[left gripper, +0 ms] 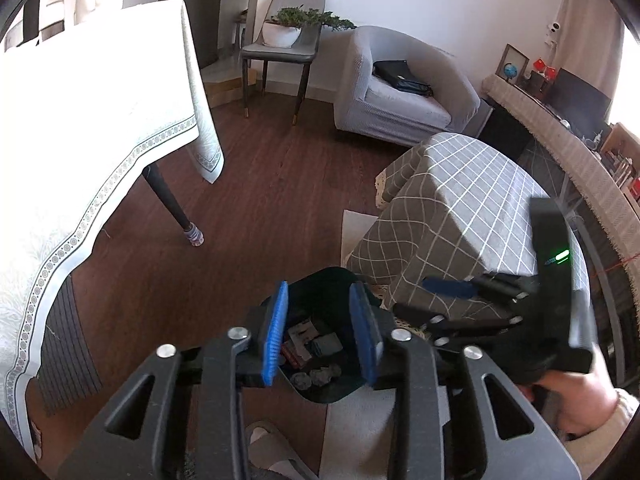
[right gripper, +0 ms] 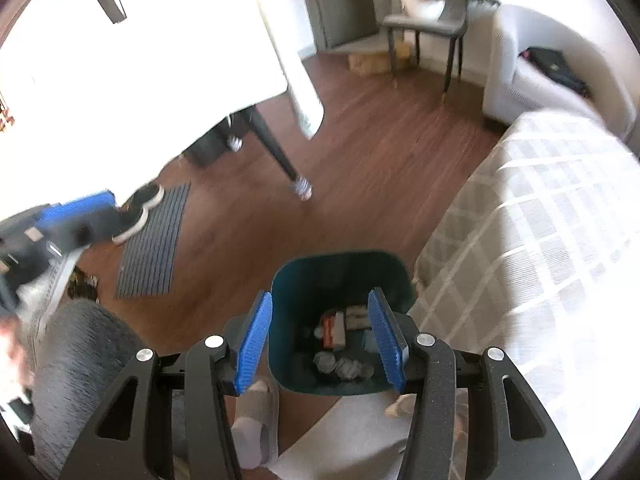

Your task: Collect trash

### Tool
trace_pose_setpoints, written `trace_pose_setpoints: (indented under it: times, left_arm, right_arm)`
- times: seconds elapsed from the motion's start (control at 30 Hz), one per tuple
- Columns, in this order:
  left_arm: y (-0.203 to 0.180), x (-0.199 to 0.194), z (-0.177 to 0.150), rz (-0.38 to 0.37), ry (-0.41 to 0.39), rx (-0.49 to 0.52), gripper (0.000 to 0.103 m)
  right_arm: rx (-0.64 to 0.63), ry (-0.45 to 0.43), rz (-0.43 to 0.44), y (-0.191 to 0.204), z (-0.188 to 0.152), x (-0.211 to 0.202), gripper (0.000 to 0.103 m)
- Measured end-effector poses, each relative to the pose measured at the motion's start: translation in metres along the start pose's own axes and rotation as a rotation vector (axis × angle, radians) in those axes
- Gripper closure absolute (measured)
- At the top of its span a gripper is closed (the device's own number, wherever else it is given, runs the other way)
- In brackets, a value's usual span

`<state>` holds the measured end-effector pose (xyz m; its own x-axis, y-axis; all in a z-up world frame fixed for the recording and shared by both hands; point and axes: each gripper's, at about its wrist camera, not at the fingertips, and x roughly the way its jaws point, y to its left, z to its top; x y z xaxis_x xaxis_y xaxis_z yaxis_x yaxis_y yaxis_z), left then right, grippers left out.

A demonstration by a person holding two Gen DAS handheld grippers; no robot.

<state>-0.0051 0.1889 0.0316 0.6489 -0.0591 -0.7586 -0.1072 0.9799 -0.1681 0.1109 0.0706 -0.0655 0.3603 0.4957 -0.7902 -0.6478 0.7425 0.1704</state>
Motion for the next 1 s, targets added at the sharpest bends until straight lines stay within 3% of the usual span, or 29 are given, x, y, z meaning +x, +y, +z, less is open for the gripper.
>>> trace_pose_setpoints:
  times: [0.07, 0.27, 0.5, 0.77, 1.0]
  left_arm:
    - [-0.007, -0.002, 0.0, 0.008, -0.01, 0.012, 0.052]
    - [-0.031, -0.005, 0.0, 0.026, -0.044, 0.057, 0.038]
    - [-0.063, -0.013, 0.002, 0.0, -0.119, 0.104, 0.012]
    - [-0.094, -0.015, -0.007, 0.003, -0.191, 0.164, 0.007]
    - [-0.096, 0.002, -0.023, 0.02, -0.196, 0.159, 0.007]
  right_arm:
    - [0.011, -0.041, -0.017, -0.005, 0.002, -0.021, 0.052]
    - [0.057, -0.141, -0.103, -0.033, -0.008, -0.08, 0.052]
    - [0.106, -0.24, -0.25, -0.072, -0.035, -0.122, 0.033]
    - [0.206, -0.341, -0.355, -0.121, -0.082, -0.164, 0.018]
    - [0.239, -0.404, -0.431, -0.148, -0.117, -0.189, 0.008]
